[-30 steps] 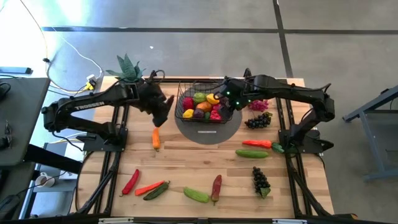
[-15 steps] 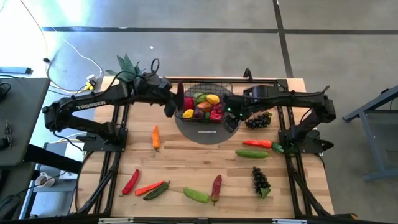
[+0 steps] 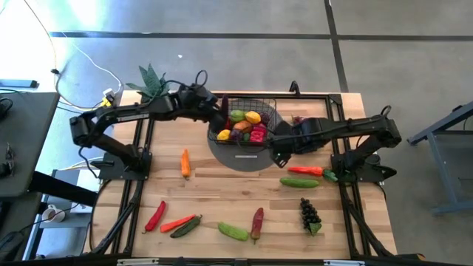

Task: Build produce basket
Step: Put the eggplant into the wire basket, then put the top cucumber into the wire basket

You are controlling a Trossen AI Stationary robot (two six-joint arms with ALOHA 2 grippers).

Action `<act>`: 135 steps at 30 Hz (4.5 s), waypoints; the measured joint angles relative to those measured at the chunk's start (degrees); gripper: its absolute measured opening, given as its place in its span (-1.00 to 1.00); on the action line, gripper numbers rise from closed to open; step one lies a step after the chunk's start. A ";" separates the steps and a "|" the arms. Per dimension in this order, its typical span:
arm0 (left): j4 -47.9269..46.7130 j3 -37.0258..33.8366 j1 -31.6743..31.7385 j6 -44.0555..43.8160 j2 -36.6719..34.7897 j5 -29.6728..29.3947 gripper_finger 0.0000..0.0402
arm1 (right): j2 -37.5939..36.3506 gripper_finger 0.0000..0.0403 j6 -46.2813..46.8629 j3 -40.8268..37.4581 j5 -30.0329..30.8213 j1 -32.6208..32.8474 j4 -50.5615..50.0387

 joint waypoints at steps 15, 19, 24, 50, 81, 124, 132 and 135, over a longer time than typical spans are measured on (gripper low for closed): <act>1.61 -0.02 2.77 -3.04 7.65 0.10 -0.24 | 0.02 0.31 0.13 -0.02 -0.56 0.87 -2.42; 1.14 -0.02 3.23 -3.00 8.00 0.03 -0.13 | 0.02 0.31 -1.69 -0.02 -4.78 1.21 -2.42; 1.20 -0.02 4.31 -3.08 7.98 0.06 0.03 | 0.02 0.31 -2.99 -0.10 -7.77 3.17 -2.39; -11.90 16.85 4.87 6.63 7.26 0.33 0.11 | -8.09 0.31 -12.75 -34.12 -25.72 9.86 22.48; -27.32 29.33 4.87 13.13 7.23 -4.34 0.11 | -8.92 -0.13 -15.86 -55.82 -26.27 7.70 47.85; -46.56 24.30 -0.21 14.56 -3.85 -23.60 0.11 | -7.29 -0.47 -14.43 -34.71 -28.11 -12.09 82.82; -46.45 16.87 -2.36 9.52 -8.55 -23.64 0.11 | -2.61 -0.47 -11.43 -34.71 -23.82 -14.75 96.23; -46.47 15.16 -3.05 7.74 -10.06 -23.62 0.11 | -0.74 -0.46 -9.25 -34.71 -21.02 -15.54 100.22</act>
